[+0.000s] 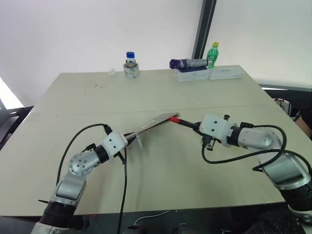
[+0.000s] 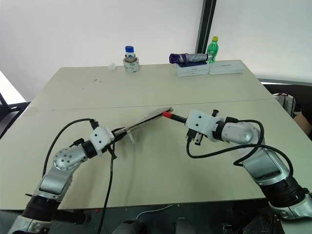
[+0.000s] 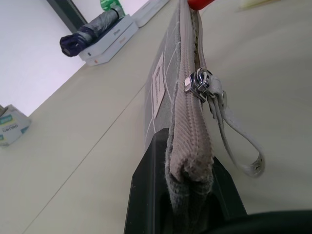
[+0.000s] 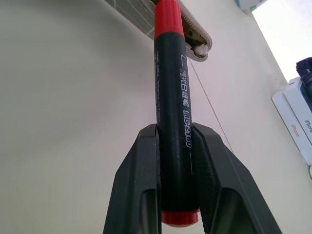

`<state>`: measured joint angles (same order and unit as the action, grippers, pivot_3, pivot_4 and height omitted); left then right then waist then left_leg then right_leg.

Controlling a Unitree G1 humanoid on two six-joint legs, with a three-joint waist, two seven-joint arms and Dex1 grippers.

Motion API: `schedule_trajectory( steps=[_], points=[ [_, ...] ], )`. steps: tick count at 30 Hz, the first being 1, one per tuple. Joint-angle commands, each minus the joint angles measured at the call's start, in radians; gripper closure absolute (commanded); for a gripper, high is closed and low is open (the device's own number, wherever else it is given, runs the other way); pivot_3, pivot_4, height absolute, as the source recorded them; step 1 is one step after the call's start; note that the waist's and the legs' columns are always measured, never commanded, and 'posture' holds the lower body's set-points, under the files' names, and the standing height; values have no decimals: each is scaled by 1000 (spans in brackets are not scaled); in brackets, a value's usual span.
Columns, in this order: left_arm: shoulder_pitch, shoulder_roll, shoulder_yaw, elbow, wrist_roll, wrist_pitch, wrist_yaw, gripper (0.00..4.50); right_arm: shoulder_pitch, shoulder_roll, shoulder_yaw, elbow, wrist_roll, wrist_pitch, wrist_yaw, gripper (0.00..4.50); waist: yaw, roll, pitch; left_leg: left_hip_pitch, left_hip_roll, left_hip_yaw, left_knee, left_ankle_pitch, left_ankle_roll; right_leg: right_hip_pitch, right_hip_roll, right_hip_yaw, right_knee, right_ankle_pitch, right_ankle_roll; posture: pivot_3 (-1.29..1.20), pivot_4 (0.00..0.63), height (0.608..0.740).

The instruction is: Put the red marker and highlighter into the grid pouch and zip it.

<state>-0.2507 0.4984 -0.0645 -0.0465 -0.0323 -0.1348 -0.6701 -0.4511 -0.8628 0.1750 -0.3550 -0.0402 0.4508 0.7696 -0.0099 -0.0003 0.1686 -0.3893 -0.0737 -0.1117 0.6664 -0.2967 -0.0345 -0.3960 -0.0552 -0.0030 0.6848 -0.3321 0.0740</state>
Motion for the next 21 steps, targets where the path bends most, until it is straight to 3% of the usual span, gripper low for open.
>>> schedule_trajectory(
  steps=[1, 10, 21],
  points=[
    [-13, 1, 2, -50, -14, -11, -3, 4500, -17, -6, -7, -10, -27, -30, 9, 4132, 0, 0, 0, 0, 0, 0, 0, 0, 0, 0, 0, 0, 0, 0, 0, 0, 150, 740],
    [-30, 44, -53, -54, 14, -52, -79, 4500, -61, -60, 73, 12, -200, -249, 47, 4132, -1, 0, 0, 0, 0, 0, 0, 0, 0, 0, 0, 0, 0, 0, 0, 0, 150, 740],
    [-88, 41, -107, -58, 14, -33, -133, 4500, -137, 1, 152, 39, -352, -476, 59, 4132, -2, 0, 0, 0, 0, 0, 0, 0, 0, 0, 0, 0, 0, 0, 0, 0, 150, 740]
  ],
)
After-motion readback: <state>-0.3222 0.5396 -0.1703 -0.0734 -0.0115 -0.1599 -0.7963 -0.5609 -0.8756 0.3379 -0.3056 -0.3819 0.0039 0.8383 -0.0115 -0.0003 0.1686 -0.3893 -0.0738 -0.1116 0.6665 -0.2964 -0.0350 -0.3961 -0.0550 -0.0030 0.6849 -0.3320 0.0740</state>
